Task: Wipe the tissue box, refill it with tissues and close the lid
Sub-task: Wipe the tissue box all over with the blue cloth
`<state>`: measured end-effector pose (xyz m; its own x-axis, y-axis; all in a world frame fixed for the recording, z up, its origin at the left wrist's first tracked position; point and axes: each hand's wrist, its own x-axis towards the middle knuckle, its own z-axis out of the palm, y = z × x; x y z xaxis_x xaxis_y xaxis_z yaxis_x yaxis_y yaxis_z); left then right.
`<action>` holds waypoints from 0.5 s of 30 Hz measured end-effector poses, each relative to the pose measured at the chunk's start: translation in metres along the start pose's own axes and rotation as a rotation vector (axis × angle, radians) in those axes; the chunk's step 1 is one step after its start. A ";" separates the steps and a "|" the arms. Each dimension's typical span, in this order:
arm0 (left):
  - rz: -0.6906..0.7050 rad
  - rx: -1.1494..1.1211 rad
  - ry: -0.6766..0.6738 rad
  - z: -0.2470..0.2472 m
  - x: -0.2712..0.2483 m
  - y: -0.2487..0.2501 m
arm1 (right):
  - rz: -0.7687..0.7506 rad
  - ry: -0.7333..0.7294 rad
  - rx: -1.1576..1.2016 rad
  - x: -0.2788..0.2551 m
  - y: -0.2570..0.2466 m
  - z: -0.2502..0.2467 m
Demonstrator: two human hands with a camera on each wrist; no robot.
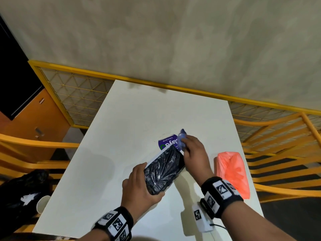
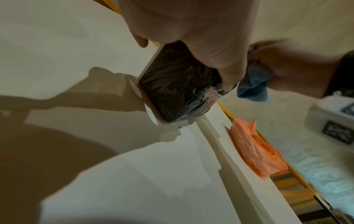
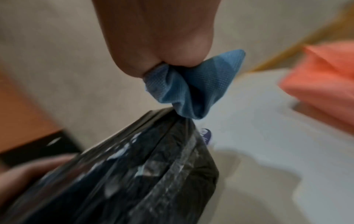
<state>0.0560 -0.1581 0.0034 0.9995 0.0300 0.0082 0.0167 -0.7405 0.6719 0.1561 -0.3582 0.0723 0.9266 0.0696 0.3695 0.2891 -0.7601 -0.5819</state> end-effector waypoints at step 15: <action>-0.028 0.024 -0.037 -0.003 0.000 0.003 | -0.151 -0.278 -0.224 -0.023 0.012 0.022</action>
<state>0.0557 -0.1578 0.0079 0.9989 0.0267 -0.0384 0.0454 -0.7555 0.6535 0.1432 -0.3546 0.0413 0.9162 0.3407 0.2110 0.3964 -0.8481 -0.3515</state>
